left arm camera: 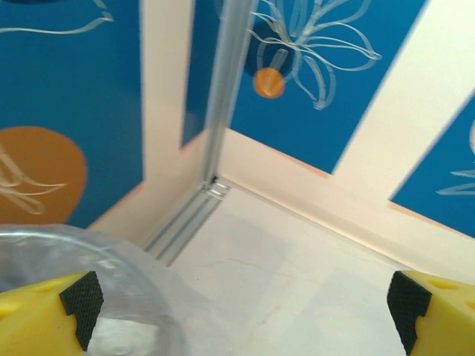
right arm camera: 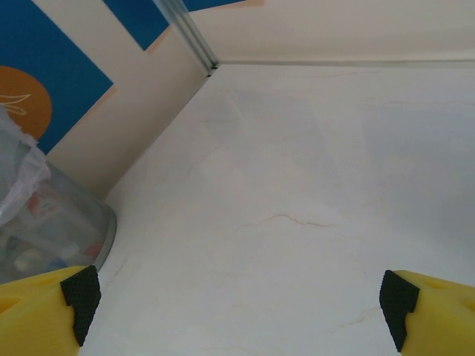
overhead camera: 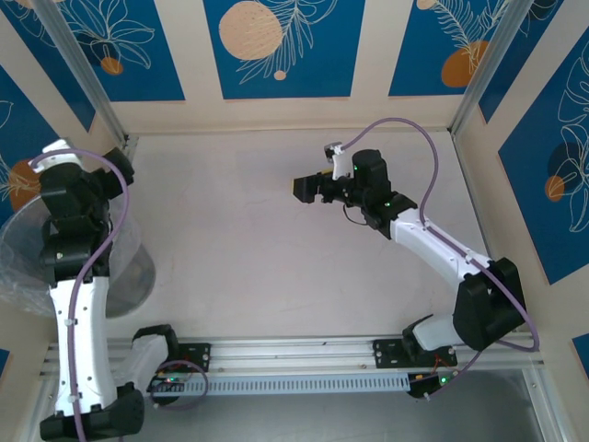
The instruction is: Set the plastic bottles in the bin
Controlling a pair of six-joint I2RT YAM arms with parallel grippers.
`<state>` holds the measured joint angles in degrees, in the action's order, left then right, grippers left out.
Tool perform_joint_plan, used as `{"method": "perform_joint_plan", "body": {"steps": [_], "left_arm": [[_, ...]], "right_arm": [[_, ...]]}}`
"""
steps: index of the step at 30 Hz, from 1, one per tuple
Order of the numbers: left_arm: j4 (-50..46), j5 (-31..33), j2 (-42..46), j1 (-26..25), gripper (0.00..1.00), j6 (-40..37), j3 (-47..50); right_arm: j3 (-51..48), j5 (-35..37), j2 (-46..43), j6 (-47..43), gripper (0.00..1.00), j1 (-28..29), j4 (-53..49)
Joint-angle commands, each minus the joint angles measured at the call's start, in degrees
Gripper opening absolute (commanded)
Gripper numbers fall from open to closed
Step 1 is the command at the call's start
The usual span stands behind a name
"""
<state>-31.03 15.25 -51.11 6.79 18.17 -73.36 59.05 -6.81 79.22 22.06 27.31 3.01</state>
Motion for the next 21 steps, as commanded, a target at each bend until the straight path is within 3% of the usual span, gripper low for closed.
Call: {"method": "perform_joint_plan", "body": {"steps": [1, 8, 12, 21], "left_arm": [[3.65, 0.34, -1.11, -5.00, 1.00, 0.72, 1.47], [14.88, -0.72, -5.42, -17.20, 0.99, -7.87, 7.97], [20.63, -5.39, -6.69, -18.45, 0.99, -11.57, 13.55], [36.72, -6.51, -7.18, -18.58, 1.00, -19.01, 32.80]], "right_arm": [[-2.18, 7.44, -3.14, 1.85, 0.99, -0.47, 0.07], [-7.49, 17.71, -8.79, 3.80, 0.99, -4.26, -0.18], [-10.44, 21.79, -11.73, 2.31, 0.99, -7.27, -1.56], [-16.02, 31.52, -14.70, -2.01, 0.99, -14.43, -2.86]]}}
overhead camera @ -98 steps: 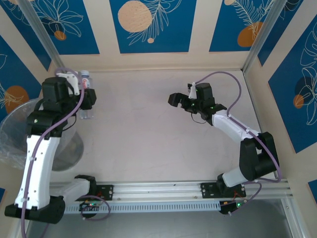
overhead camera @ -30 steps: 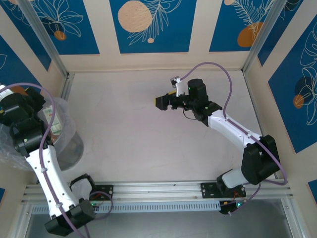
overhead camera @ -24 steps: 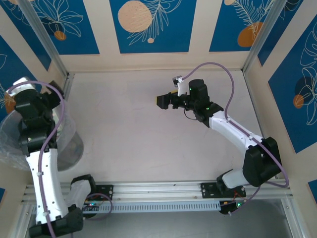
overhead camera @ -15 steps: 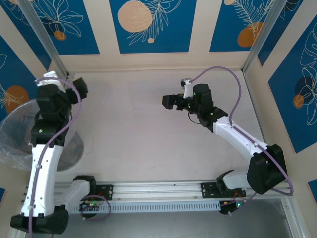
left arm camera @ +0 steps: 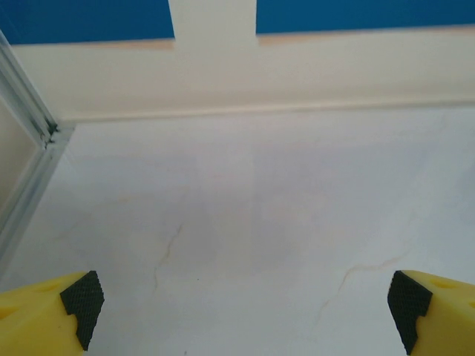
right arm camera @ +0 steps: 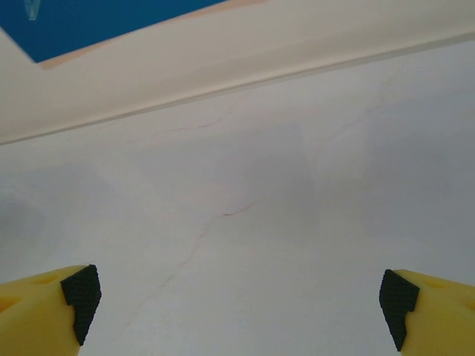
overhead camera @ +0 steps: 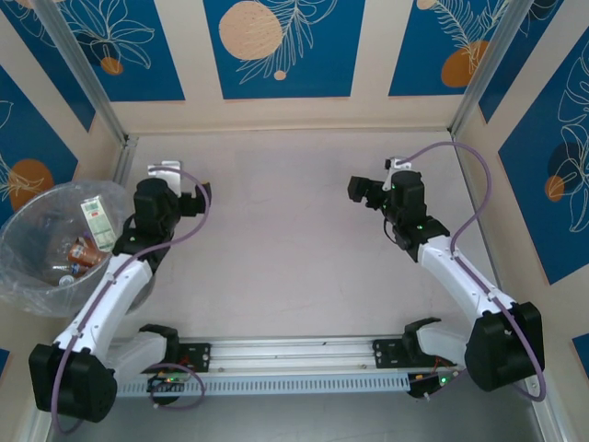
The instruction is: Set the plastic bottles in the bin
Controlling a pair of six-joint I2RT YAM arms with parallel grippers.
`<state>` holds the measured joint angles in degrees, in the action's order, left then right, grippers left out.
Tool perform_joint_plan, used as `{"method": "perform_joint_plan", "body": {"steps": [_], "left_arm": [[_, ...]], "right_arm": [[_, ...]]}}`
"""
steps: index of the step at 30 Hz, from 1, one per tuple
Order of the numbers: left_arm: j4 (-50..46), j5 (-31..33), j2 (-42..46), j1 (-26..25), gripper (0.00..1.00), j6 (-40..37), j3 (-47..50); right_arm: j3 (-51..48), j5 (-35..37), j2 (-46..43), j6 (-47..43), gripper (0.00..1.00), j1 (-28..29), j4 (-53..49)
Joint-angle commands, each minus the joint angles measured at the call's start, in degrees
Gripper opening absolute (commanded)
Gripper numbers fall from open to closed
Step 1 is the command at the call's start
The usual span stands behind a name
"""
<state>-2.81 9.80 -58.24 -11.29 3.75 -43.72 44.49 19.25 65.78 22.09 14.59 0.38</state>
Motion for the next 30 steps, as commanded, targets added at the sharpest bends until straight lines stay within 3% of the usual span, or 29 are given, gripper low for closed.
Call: {"method": "perform_joint_plan", "body": {"steps": [1, 11, 17, 21, 22, 25, 26, 27, 29, 30], "left_arm": [[10.02, -0.72, -0.39, -0.49, 1.00, -5.40, 4.86], [22.48, 2.19, -14.53, 2.05, 1.00, -8.42, 14.46], [34.47, 2.67, -24.92, 3.51, 1.00, -8.38, 14.34], [37.24, -2.06, -28.83, 5.01, 1.00, -7.50, 13.57], [39.28, -3.15, -28.03, 5.13, 1.00, -7.82, 15.41], [57.60, -1.32, -29.95, 5.24, 0.99, -6.97, 24.07], [59.03, 1.93, -31.05, 5.11, 0.99, -6.04, 23.72], [50.60, 4.03, -29.41, 5.33, 1.00, -4.21, 21.22], [54.92, 6.37, -30.39, 5.17, 1.00, -4.10, 22.47], [52.47, 6.57, -29.44, 5.17, 1.00, -3.76, 22.10]], "right_arm": [[-1.93, 5.87, -1.27, -2.20, 0.99, -2.43, -0.23], [-8.08, 11.48, 3.39, -1.04, 0.99, -10.66, 2.64], [-15.02, 9.29, 8.10, -7.26, 1.00, -11.98, 18.96], [-17.16, 8.15, 10.72, -7.97, 1.00, -12.74, 23.92], [-17.53, 8.05, 10.50, -8.05, 1.00, -12.74, 24.65], [-20.39, 5.95, 10.11, -9.12, 1.00, -13.08, 31.85], [-20.86, 4.84, 10.30, -9.31, 0.99, -13.33, 33.47], [-20.92, 4.60, 10.67, -9.36, 0.99, -13.36, 34.45], [-21.95, 5.05, 11.65, -9.29, 0.99, -13.46, 38.06], [-22.73, 4.10, 12.25, -10.01, 1.00, -13.54, 41.60]]}}
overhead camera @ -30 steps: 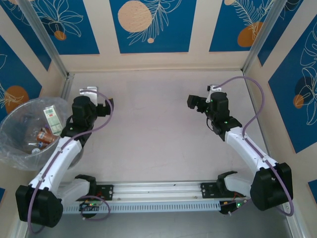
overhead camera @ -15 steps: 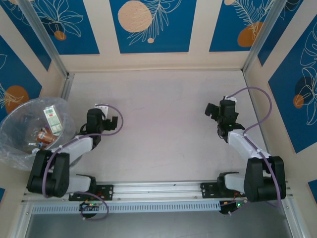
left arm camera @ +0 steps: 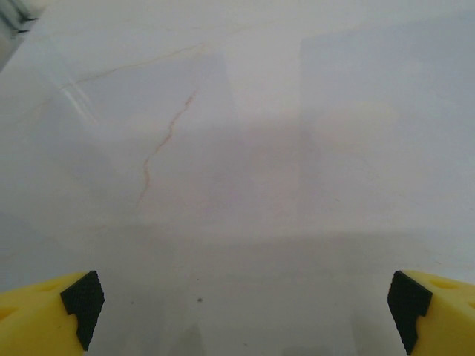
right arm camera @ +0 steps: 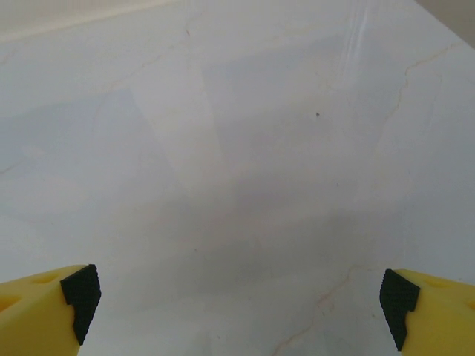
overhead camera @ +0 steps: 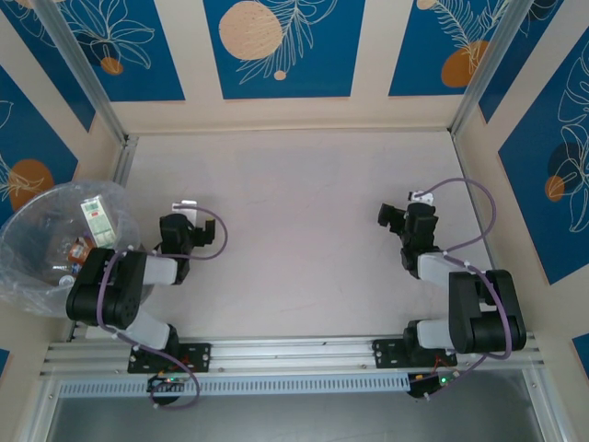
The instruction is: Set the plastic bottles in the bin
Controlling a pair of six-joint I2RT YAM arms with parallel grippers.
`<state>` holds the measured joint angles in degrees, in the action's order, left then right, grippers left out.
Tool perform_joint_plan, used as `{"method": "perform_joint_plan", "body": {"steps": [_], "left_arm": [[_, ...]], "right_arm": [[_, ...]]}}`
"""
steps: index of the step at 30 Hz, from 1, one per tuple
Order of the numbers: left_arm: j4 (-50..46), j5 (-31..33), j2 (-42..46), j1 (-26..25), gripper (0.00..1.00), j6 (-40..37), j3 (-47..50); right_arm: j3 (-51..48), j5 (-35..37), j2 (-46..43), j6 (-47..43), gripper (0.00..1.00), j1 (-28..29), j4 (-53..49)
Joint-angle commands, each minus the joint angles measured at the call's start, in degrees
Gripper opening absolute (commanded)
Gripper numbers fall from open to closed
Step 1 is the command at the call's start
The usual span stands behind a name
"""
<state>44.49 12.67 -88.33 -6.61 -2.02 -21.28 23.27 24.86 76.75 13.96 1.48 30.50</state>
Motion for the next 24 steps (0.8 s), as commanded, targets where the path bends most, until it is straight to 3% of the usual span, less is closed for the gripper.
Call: {"method": "perform_joint_plan", "body": {"steps": [1, 9, 12, 14, 18, 19, 21, 24], "left_arm": [[7.24, 4.27, 0.03, 0.53, 0.99, 2.00, 0.02], [6.39, 4.21, 0.52, 0.51, 1.00, 2.15, 0.07], [6.49, 4.18, 0.44, 0.50, 1.00, 2.12, 0.05], [6.49, 4.07, 0.44, 0.47, 0.99, 2.11, 0.02], [6.36, 3.48, 0.36, 0.48, 1.00, 1.89, -0.08], [6.31, 3.42, 0.44, 0.46, 0.99, 1.85, -0.07], [6.23, 2.72, 0.35, 0.46, 1.00, 1.56, -0.17], [6.05, 2.49, 0.36, 0.51, 1.00, 1.49, -0.29]], "right_arm": [[-1.35, -3.17, 1.56, -2.27, 0.99, -0.59, 11.23], [-9.48, -10.36, 11.89, -8.54, 0.99, 1.60, 37.76], [-0.64, -10.49, 10.93, -7.74, 0.99, 1.08, 19.84], [-0.27, -13.57, 10.33, -6.20, 0.99, -0.97, 17.21], [-0.46, -11.80, 10.73, -6.66, 0.99, -0.07, 18.12], [-0.43, -13.35, 10.62, -6.85, 1.00, -0.40, 17.93], [0.68, -25.45, 10.58, -9.21, 0.99, -2.24, 15.69], [0.53, -26.85, 10.53, -8.60, 0.99, -3.18, 16.09]]}}
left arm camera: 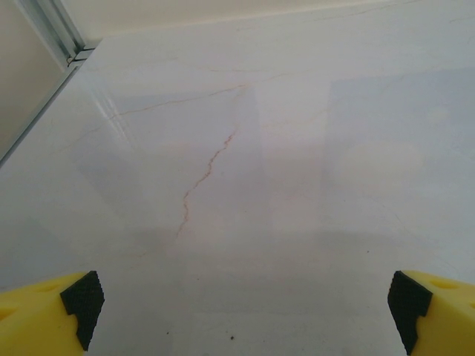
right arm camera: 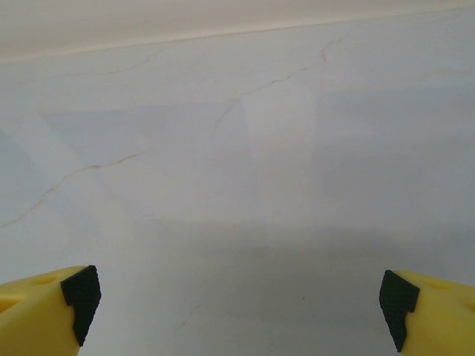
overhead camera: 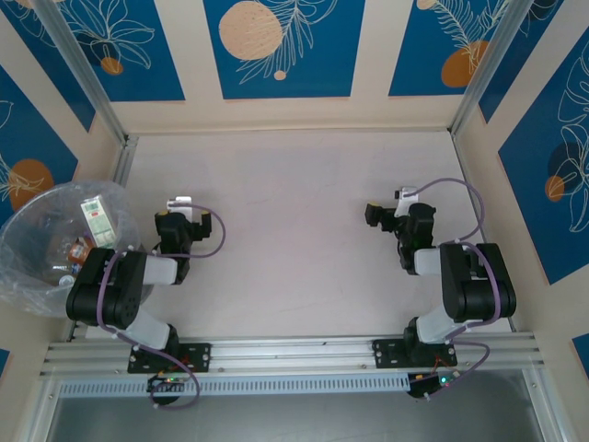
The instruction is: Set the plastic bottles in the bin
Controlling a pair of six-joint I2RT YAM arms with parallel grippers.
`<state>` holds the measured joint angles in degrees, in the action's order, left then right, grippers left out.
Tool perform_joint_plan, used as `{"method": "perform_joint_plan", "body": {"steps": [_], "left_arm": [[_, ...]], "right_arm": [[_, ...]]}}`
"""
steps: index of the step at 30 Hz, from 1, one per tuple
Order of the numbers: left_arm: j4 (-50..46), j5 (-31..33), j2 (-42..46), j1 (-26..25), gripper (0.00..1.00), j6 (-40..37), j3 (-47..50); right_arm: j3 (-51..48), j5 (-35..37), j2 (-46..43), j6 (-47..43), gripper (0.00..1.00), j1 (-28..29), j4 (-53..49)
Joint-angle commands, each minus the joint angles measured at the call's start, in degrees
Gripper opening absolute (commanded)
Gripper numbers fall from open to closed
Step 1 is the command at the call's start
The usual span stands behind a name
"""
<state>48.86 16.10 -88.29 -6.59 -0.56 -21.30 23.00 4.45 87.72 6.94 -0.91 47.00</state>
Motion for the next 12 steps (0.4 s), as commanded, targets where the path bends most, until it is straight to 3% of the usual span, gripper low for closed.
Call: {"method": "perform_joint_plan", "body": {"steps": [1, 12], "left_arm": [[1.69, -0.97, 0.30, 0.48, 1.00, 0.03, -0.25], [1.52, -1.87, 0.33, 0.70, 1.00, 0.03, -0.24]], "right_arm": [[0.69, -6.27, -0.32, -1.60, 0.99, -0.76, -0.13], [0.66, -6.24, -0.45, -1.64, 0.99, -0.77, -0.31]]}}
